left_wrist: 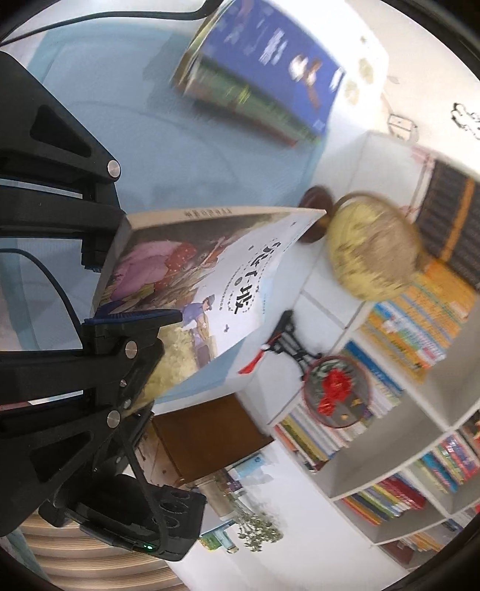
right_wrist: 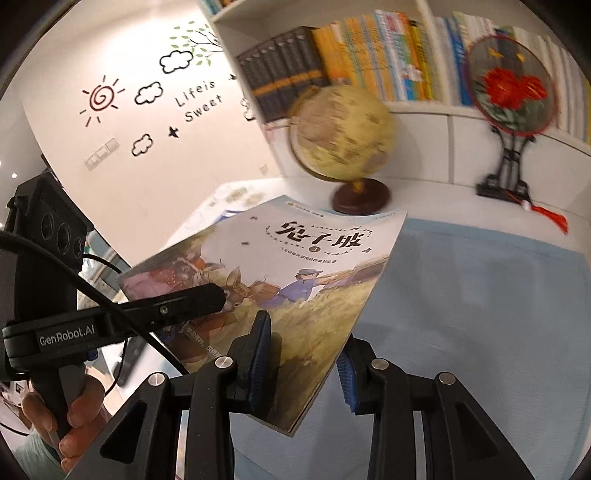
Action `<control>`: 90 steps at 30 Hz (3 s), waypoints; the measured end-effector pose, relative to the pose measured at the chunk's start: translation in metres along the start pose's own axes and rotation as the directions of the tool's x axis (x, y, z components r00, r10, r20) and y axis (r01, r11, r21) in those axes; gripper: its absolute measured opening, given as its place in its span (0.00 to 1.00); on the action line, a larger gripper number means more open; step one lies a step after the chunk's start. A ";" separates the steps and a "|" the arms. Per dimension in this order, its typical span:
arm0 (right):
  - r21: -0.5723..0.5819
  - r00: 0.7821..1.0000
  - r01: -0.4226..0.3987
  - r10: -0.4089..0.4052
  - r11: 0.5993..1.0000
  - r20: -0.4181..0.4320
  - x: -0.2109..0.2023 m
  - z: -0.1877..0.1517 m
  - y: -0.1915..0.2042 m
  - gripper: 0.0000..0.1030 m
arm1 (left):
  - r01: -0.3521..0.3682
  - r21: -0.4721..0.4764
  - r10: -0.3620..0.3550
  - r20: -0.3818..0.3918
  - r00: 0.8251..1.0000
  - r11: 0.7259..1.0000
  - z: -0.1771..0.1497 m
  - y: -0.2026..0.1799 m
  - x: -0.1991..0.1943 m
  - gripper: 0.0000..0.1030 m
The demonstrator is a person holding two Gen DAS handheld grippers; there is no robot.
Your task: Organize books
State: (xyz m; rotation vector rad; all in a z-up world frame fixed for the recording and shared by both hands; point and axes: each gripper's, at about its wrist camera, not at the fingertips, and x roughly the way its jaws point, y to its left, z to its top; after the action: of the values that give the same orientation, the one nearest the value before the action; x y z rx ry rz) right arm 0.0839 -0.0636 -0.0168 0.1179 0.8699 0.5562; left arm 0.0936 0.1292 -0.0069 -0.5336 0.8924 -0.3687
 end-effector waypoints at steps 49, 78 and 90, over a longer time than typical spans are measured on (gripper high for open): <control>0.128 0.965 0.051 -0.016 0.990 -0.263 0.235 0.056 0.142 0.42 | -0.177 -0.195 0.152 -0.137 0.979 0.965 0.060 0.273 -0.022 0.27; 0.091 0.958 0.272 -0.260 0.958 -0.123 -0.001 0.026 -0.006 0.57 | -0.331 0.124 0.334 0.002 0.943 0.935 0.004 -0.018 0.009 0.28; 0.229 0.880 0.470 -0.471 0.852 -0.053 -0.120 -0.020 -0.100 0.70 | -0.292 0.224 0.319 -0.100 0.942 0.930 -0.056 -0.153 0.073 0.31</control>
State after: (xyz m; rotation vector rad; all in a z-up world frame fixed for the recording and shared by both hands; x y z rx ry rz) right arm 0.0485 -0.2123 0.0215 0.1161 0.9183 -0.0120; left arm 0.0778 -0.0478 0.0067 -0.1725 1.0372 -0.2098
